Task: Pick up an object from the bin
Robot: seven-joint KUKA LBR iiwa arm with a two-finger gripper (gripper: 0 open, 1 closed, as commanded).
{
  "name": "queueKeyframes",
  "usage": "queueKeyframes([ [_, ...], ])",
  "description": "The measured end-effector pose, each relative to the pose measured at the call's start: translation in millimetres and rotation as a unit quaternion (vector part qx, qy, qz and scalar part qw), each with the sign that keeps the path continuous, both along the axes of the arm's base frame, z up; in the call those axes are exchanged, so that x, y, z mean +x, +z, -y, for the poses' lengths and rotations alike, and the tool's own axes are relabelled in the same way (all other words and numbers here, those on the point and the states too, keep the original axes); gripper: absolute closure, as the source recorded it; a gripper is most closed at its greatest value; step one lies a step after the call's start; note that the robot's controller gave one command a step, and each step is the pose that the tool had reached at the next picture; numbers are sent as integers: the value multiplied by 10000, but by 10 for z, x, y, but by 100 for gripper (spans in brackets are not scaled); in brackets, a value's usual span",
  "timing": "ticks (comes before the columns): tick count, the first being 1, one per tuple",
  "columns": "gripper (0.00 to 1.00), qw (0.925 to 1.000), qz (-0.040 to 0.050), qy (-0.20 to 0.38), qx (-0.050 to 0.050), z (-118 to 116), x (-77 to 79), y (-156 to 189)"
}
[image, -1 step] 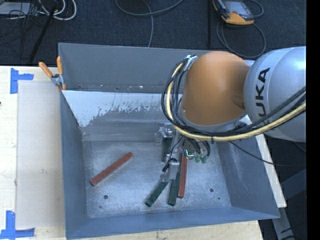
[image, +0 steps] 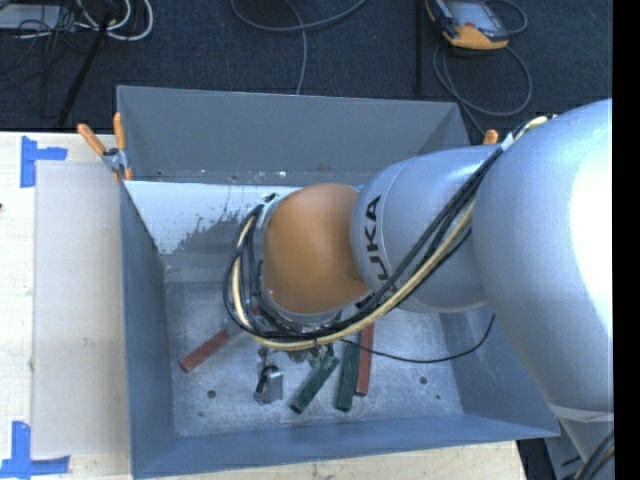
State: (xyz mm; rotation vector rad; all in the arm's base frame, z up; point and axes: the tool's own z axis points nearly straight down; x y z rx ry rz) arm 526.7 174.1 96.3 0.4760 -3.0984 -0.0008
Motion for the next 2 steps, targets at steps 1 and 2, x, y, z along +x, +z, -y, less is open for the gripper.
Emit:
queueKeyframes([
  [1, 0, 9970, 37, 768, 16, -609, 674, -276],
  [2, 100, 9973, 35, 740, 10, -587, 678, -270],
])
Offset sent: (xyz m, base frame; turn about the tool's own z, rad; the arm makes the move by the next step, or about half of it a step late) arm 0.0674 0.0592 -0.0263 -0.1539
